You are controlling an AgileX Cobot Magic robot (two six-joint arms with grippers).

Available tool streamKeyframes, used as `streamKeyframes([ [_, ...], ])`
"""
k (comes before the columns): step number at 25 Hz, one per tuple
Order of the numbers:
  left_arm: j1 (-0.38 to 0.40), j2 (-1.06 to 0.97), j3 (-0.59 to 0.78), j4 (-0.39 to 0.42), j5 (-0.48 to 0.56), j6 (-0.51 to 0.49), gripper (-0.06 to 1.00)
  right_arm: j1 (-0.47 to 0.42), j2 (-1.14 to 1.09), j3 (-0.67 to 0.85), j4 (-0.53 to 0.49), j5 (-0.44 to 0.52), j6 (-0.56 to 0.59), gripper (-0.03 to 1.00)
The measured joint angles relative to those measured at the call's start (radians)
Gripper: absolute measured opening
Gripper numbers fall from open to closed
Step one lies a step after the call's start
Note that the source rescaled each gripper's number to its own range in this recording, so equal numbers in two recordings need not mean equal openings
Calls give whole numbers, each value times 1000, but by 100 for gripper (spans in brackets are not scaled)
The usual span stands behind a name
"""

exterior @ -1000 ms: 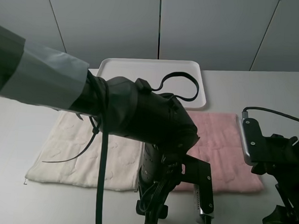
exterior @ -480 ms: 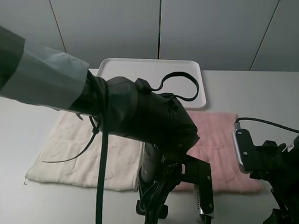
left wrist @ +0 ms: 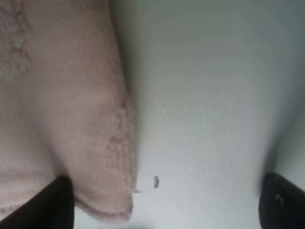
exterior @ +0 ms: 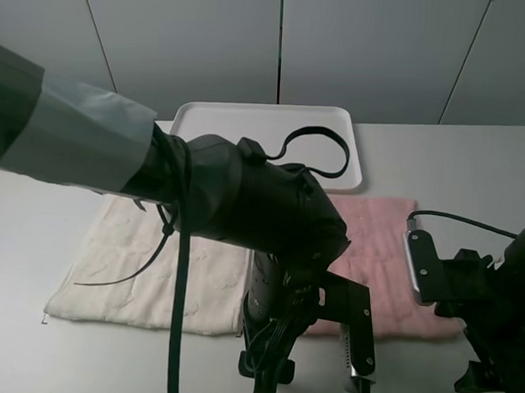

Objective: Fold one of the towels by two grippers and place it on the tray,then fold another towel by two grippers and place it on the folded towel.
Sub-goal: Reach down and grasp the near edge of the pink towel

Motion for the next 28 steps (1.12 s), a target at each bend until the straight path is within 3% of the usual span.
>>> streamKeyframes([
  [5, 0, 2, 0, 0, 0, 0, 99, 0, 18, -1, -19, -61, 0, 55],
  [10, 0, 2, 0, 0, 2, 0, 99, 0, 22, -1, -23, -101, -2, 16],
  [12, 0, 2, 0, 0, 2, 0, 99, 0, 22, -1, -26, -104, -2, 7],
  [14, 0, 2, 0, 0, 2, 0, 99, 0, 22, -1, -26, -104, -3, 1],
  [19, 0, 2, 0, 0, -2, 0, 98, 0, 22, -1, -26, -104, -3, 0],
  [21, 0, 2, 0, 4, -7, 0, 88, 0, 22, -1, -26, -104, -3, 0],
  [28, 0, 2, 0, 35, -79, -116, 32, 0, 22, -1, -17, -104, -3, 0],
])
